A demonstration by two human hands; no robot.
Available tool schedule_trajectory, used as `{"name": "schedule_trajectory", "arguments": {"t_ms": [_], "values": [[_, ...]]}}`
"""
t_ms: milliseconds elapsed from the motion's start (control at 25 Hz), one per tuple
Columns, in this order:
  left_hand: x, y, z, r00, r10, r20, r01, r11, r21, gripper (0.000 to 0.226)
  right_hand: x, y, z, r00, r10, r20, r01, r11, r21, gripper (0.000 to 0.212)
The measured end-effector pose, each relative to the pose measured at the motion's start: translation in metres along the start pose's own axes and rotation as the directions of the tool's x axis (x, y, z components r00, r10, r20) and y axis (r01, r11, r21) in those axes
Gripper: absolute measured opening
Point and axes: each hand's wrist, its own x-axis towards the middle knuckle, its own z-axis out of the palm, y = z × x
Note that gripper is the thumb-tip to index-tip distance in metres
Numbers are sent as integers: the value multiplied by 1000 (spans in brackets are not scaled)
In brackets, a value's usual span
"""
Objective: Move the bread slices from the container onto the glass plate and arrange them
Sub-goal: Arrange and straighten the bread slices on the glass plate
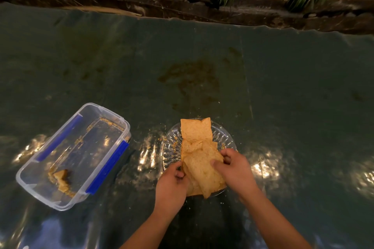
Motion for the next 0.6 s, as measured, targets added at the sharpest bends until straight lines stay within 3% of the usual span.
{"name": "schedule_trajectory", "arguments": {"t_ms": [160,320,480,600], "values": [[1,2,-1,1000,2,-4,-2,1000,0,35,8,-21,-16,999,12,-46,4,941,339,11],[1,6,-1,1000,-8,9,8,1000,8,33,36,-19,-26,989,121,-84,-55,835,547,18],[-2,10,-2,1000,-7,16,7,1000,11,32,59,5,-22,958,252,-138,-170,886,432,27],[-1,10,-2,1000,-25,16,25,1000,9,32,61,16,-22,966,183,-184,-153,974,167,33]]}}
